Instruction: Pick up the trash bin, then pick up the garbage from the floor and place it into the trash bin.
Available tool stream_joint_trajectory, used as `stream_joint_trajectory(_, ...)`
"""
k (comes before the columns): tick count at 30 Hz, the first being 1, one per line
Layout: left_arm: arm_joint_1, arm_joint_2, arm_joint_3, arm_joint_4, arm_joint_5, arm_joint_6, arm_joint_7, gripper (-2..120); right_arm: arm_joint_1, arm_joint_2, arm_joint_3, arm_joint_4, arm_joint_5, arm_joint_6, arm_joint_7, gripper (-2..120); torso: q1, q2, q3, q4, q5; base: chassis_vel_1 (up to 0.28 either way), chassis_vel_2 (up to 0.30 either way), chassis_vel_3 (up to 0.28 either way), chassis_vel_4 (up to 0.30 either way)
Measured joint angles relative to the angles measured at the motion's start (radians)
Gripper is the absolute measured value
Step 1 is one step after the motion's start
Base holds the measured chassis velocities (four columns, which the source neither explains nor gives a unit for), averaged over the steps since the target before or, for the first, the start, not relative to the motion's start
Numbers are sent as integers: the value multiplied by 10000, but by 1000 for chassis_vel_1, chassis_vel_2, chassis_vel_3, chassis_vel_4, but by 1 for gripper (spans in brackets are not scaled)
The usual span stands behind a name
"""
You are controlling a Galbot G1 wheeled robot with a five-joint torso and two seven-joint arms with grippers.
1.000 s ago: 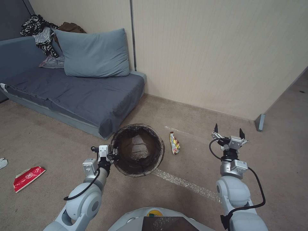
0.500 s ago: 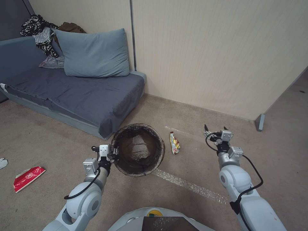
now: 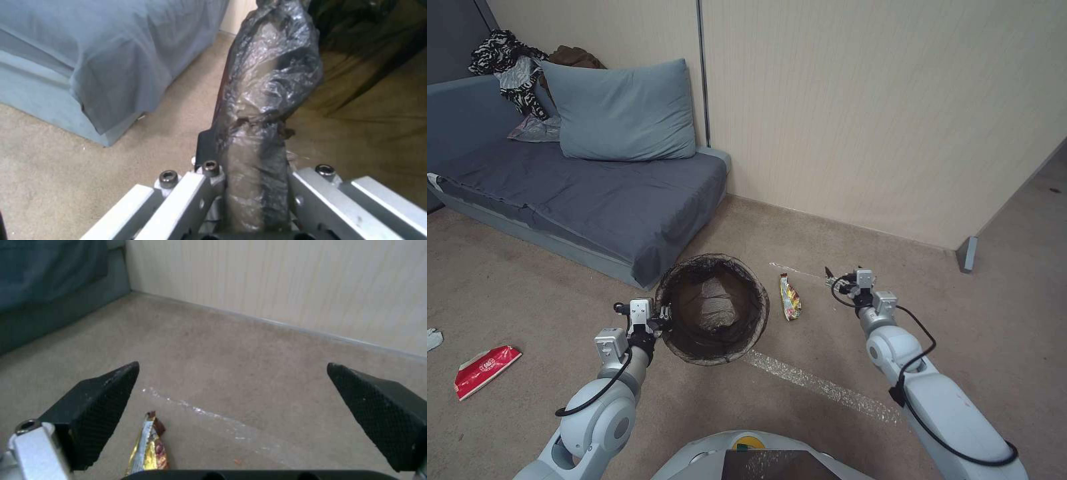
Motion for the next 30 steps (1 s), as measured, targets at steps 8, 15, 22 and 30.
stream_joint_trajectory(8,-14,122,-177,-250,-276,166,-164,3,1577,180,-1458,-2196,-2,312,-323,100,0,0,0,0,-1,0,0,0,0)
stream_joint_trajectory(15,75,61,-304,-323,-333,171,-192,3,2088,1030,-2245,-3294,-331,450,-590,100,0,0,0,0,-4,0,0,0,0)
stream_joint_trajectory(22,92,34,-348,-394,-350,166,-217,3,2342,1582,-2650,-3994,-639,583,-741,100,0,0,0,0,-2,0,0,0,0)
stream_joint_trajectory(30,104,44,-464,-499,-473,179,-247,3,2861,2143,-3002,-5485,-1142,842,-966,100,0,0,0,0,-3,0,0,0,0)
